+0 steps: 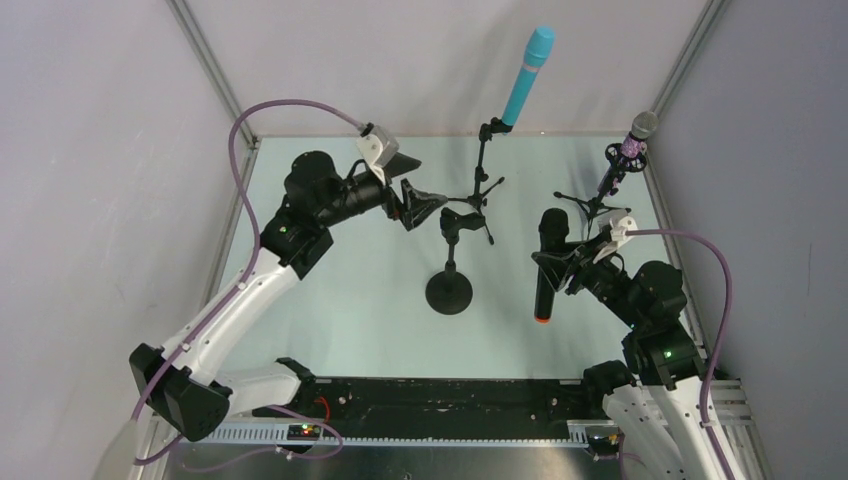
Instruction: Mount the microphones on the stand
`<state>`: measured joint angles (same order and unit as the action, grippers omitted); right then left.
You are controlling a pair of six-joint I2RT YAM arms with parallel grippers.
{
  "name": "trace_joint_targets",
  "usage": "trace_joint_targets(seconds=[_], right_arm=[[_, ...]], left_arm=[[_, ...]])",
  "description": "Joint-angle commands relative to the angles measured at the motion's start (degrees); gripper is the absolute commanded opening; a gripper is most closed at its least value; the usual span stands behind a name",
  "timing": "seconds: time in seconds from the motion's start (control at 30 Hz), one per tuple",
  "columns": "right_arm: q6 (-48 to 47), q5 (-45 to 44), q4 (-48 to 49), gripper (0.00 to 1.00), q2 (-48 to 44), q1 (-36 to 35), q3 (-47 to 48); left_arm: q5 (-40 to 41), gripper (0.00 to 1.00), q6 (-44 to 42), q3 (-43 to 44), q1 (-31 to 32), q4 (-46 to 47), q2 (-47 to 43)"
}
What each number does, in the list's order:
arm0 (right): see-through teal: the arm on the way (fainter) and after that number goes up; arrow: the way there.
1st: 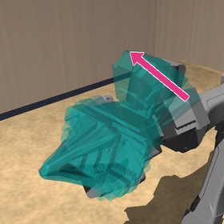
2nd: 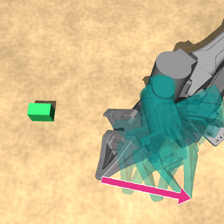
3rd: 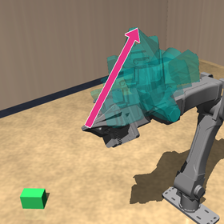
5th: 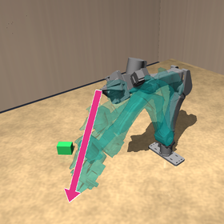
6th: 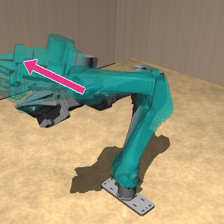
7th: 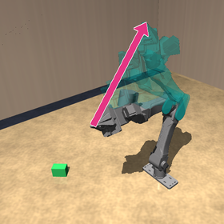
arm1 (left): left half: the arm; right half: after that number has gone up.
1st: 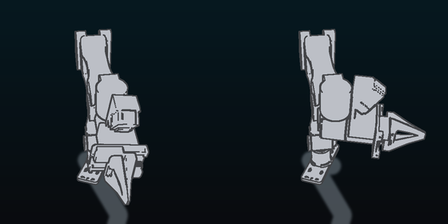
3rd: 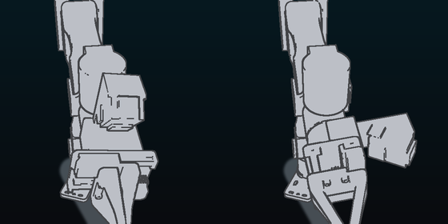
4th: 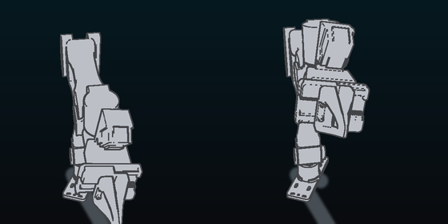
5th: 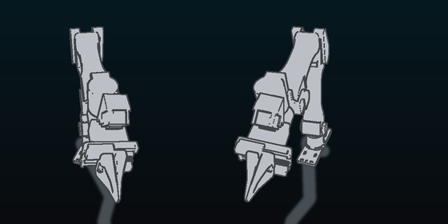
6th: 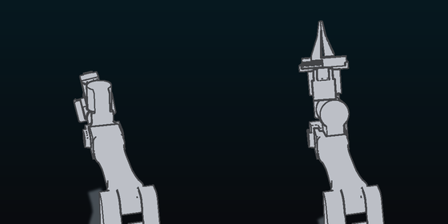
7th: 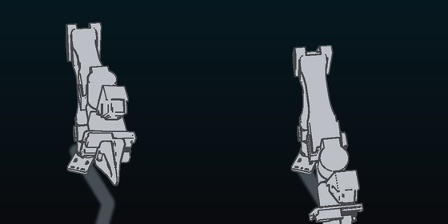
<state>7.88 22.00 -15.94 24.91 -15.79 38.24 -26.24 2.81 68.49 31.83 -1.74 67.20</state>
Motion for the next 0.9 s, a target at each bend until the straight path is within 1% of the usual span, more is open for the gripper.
trace_joint_targets(seconds=[0.0, 0.07, 0.23, 0.47, 0.67, 0.87], right_arm=[[0.1, 1.2, 4.7, 0.00, -0.3, -0.1, 0.2], [0.6, 1.5, 5.7, 0.00, -0.2, -0.2, -0.1], [2.0, 2.3, 8.7, 0.00, 0.8, -0.2, -0.5], [1.7, 3.3, 13.6, 0.00, 2.9, -0.3, -0.5], [1.4, 2.9, 20.0, 0.00, 4.2, -0.3, -0.5], [1.6, 2.0, 30.2, 0.00, 6.9, -0.3, -0.5]], left_arm=[[-15.7, 1.00, -7.2, -1.1, -0.3, 4.3, -0.7], [-19.7, 1.00, -9.6, -1.4, -0.3, 4.4, -0.3], [-24.9, 1.00, -15.3, -1.8, -0.3, 4.4, 1.0], [-32.5, 1.00, -17.8, -0.7, -0.3, 4.4, 6.1], [-33.8, 1.00, -18.2, 0.5, -0.3, 4.4, 9.9], [-33.9, 1.00, -18.4, 0.6, -0.3, 4.3, 11.1]])
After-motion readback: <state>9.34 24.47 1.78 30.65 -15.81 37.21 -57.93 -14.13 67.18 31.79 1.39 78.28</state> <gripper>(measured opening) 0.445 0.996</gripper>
